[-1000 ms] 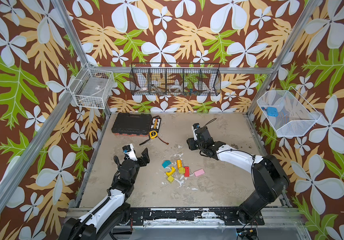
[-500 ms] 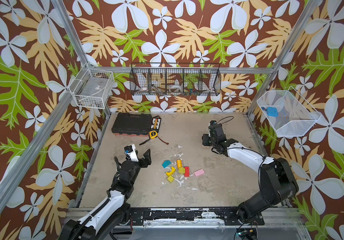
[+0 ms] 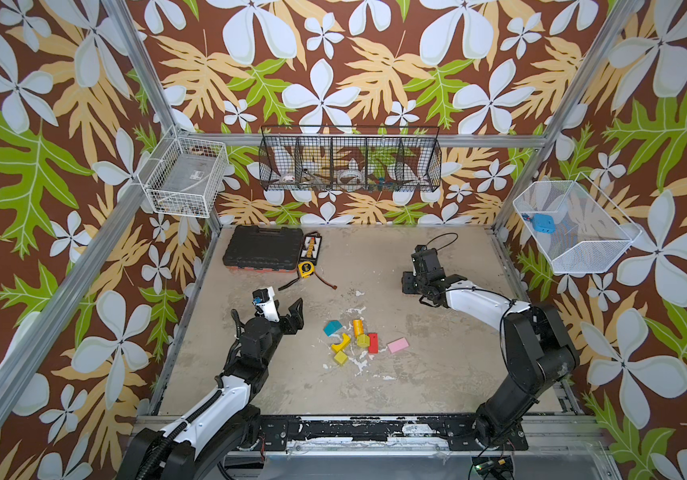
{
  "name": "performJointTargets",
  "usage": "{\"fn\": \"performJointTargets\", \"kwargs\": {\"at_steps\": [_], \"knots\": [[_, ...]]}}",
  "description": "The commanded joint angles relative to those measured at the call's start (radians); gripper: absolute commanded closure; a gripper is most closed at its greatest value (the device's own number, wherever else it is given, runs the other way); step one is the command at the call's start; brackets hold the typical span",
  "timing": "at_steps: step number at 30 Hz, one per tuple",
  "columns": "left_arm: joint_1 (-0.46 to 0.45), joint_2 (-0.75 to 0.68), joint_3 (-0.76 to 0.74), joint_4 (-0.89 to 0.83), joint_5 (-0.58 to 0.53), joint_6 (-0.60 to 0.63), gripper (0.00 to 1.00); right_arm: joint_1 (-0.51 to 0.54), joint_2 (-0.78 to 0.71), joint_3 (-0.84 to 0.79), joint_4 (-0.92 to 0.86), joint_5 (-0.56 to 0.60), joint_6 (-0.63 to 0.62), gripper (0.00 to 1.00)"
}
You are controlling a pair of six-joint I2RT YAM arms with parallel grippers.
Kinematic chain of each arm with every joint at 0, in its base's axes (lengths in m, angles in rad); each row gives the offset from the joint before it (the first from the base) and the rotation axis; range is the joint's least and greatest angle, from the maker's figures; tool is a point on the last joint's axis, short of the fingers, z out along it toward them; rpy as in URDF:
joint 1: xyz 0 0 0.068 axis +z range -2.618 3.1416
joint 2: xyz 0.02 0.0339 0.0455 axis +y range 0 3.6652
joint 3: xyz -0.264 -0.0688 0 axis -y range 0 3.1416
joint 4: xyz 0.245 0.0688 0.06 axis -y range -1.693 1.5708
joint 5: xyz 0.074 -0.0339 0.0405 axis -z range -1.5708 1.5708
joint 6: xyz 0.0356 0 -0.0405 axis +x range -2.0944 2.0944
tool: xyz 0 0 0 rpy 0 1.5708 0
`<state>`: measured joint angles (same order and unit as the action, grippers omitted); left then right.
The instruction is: Build the wood block tower
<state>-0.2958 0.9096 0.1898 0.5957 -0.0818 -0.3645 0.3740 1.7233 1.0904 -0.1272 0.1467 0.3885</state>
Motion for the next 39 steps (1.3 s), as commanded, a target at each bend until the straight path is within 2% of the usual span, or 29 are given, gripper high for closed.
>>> {"fn": "performJointTargets", "kwargs": {"at_steps": [1,29,39], "knots": [[0.001,0.004,0.009,0.023,-0.018,0.000,0.18,0.001,0.013,0.018,-0.002,0.002,0.002,0.74],[0.001,0.008,0.011,0.019,-0.032,-0.004,0.20,-0.015,0.199,0.133,-0.026,0.036,-0.009,0.69],[0.000,0.011,0.012,0.019,-0.036,-0.005,0.21,-0.017,0.223,0.142,-0.026,0.035,-0.014,0.68]]}}
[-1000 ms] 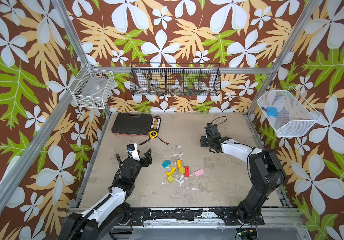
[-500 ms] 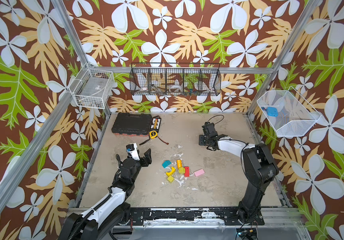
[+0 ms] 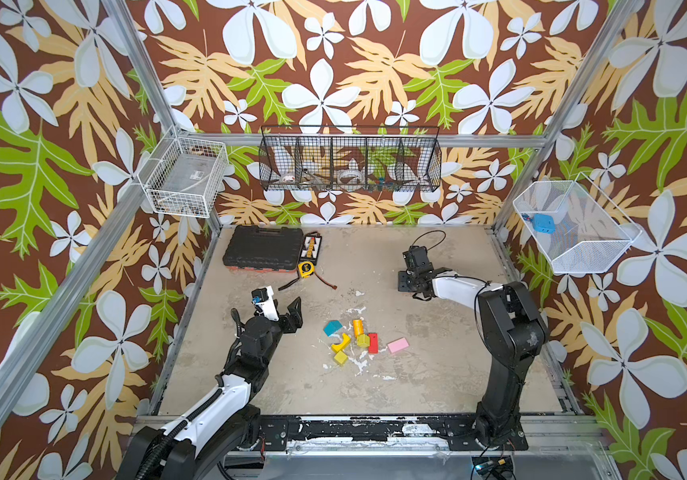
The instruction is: Build the wood block tower
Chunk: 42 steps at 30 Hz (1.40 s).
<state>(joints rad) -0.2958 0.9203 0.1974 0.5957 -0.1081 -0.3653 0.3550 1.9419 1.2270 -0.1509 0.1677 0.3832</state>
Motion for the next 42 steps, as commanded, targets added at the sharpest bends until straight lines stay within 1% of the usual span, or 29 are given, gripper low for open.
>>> {"fn": "performJointTargets", "kwargs": {"at_steps": [1,10,15,29,42], "knots": [[0.000,-0.001,0.004,0.019,-0.009,-0.004,0.21,0.002,0.006,0.006,-0.003,0.016,-0.009,0.67],[0.001,0.000,0.004,0.019,-0.010,-0.004,0.21,0.001,0.006,0.007,-0.005,0.026,-0.012,0.65],[0.001,-0.001,0.004,0.019,-0.010,-0.006,0.21,0.000,0.007,0.007,-0.005,0.036,-0.015,0.61],[0.000,0.000,0.004,0.019,-0.010,-0.006,0.21,0.000,0.022,0.018,-0.011,0.041,-0.020,0.55],[0.001,-0.001,0.004,0.018,-0.011,-0.006,0.21,-0.002,0.020,0.015,-0.008,0.037,-0.014,0.38]]}}
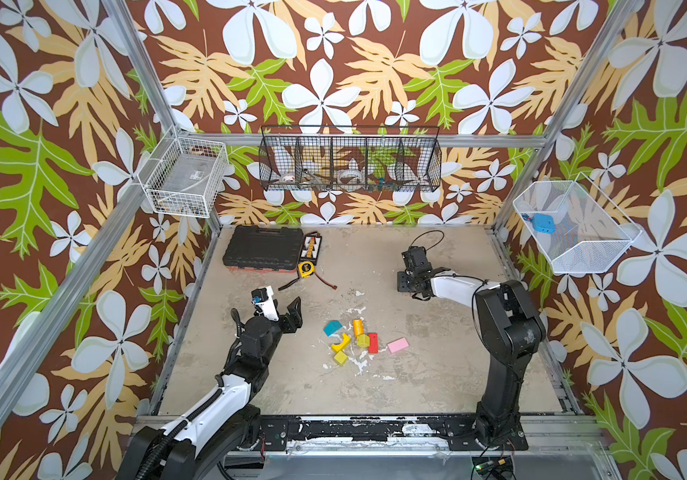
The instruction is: Build the wood block tower
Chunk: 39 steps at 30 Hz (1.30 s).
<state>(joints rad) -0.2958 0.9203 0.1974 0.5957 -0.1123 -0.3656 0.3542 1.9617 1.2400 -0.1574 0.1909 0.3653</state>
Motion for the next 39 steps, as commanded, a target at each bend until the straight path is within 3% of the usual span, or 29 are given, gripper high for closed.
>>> {"fn": "performJointTargets", "kwargs": {"at_steps": [1,11,39], "knots": [[0.000,0.000,0.005,0.017,-0.006,-0.007,0.21,0.000,0.000,0.003,-0.001,0.012,0.004,0.37],[0.001,0.000,0.004,0.017,-0.007,-0.007,0.22,-0.003,-0.018,-0.016,0.019,-0.005,0.004,0.28],[0.001,-0.002,0.004,0.015,-0.006,-0.008,0.21,-0.012,-0.013,-0.014,0.025,-0.027,0.015,0.35]]}}
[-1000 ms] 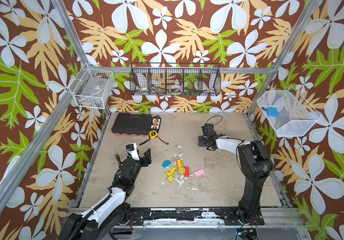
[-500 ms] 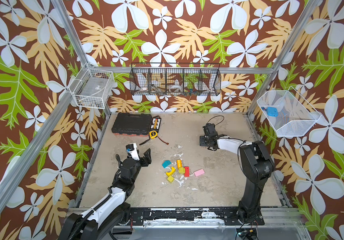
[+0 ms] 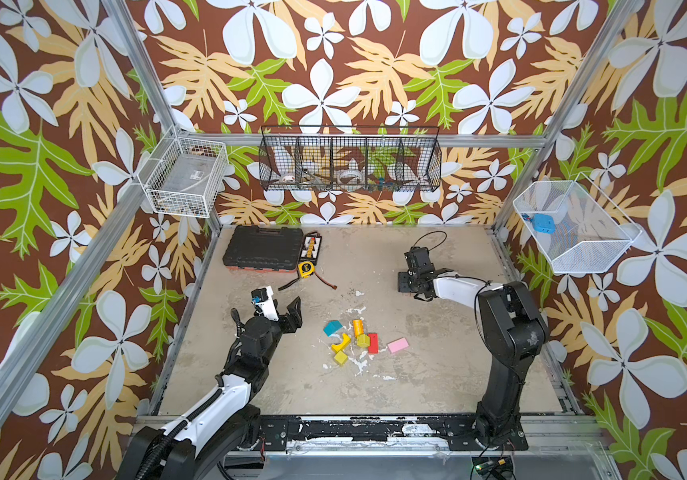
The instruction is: Build the wood block tower
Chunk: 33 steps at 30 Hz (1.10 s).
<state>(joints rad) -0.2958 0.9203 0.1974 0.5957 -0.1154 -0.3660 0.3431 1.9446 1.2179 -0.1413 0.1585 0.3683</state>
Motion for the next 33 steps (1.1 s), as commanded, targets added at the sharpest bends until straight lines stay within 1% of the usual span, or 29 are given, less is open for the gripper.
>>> {"fn": "performJointTargets", "kwargs": {"at_steps": [1,12,24,33], "knots": [[0.001,-0.002,0.005,0.015,-0.003,-0.008,0.21,0.000,0.006,0.012,0.007,0.006,0.012,0.35],[0.001,-0.002,0.004,0.015,-0.003,-0.008,0.21,-0.004,0.023,0.031,-0.006,0.013,0.022,0.39],[0.001,-0.002,0.004,0.015,-0.002,-0.008,0.21,-0.005,0.024,0.031,-0.012,0.026,0.017,0.39],[0.001,-0.002,0.004,0.015,-0.002,-0.007,0.21,-0.004,0.020,0.031,-0.008,0.022,0.017,0.34]]}}
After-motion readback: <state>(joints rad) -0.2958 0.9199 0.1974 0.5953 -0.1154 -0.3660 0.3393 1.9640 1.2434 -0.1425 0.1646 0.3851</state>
